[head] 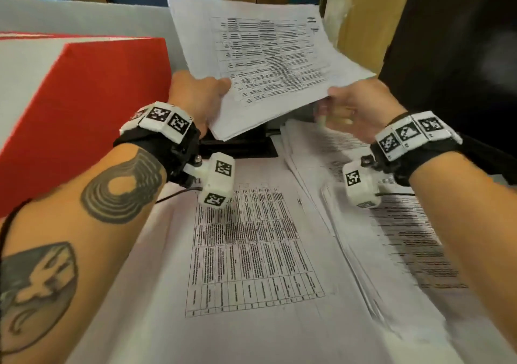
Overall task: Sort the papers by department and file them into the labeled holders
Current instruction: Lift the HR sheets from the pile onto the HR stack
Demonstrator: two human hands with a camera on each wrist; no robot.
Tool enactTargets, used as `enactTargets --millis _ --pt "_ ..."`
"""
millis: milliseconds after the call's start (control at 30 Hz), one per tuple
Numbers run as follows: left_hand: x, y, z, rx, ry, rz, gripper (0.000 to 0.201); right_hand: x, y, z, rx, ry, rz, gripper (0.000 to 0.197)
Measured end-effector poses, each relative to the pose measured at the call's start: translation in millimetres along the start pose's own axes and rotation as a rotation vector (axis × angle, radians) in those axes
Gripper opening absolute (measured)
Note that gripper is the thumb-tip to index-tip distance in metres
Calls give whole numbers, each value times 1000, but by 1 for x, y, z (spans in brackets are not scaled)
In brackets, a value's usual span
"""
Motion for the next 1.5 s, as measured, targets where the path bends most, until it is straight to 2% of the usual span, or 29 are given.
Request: enactTargets --millis 100,200,267,333,500,600,767,833,1000,1100,1233,1333,1367,1400,1500 --pt "-5 -26 -29 -57 142 -29 44 -12 -26 -16 113 37 691 22" --pt "1 -26 -46 -32 179 -117 48 -57 -16 -30 364 214 1282 54" --pt "7 -16 -53 19 217 -141 41 -84 -15 -38 474 330 1457 79" --pt "12 -8 -58 50 250 -159 37 -97 -14 -46 531 381 1538 95" --pt "26 1 -72 68 229 -181 36 -103 -9 -60 549 420 1622 100" --pt "29 3 -72 77 223 -174 33 -99 -7 -60 510 423 1643 88" --pt "27 -2 -67 70 214 -196 33 -82 -4 -52 482 290 1505 51" --pt "23 -3 -64 74 227 -193 32 -63 -9 -44 422 214 1465 38" --pt "21 8 -61 141 198 -91 34 -13 -42 -10 189 17 1273 36" --pt "30 36 -60 243 105 -55 37 -2 -51 6 168 -55 1169 37" --pt "53 85 -57 403 -59 -133 41 -5 -45 13 196 -97 1136 39" --pt "75 120 -60 483 -186 -115 72 -4 -44 14 194 -116 1151 35" --pt "78 131 -61 492 -204 -117 72 -3 -44 14 193 -122 1148 35" --pt "81 143 -61 513 -216 -129 64 -3 -44 15 196 -127 1146 36" --pt "92 185 -50 677 -336 -111 38 -6 -44 16 205 -118 1138 39"
Point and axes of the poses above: each hand's wrist, its own z-axis away from the middle knuckle, its own y-axis out of the palm, x = y × z, the point moved 10 cm from there along -z, towards the middle knuckle, and after that the axes turned 7 degrees about x, right-handed, at the moved point
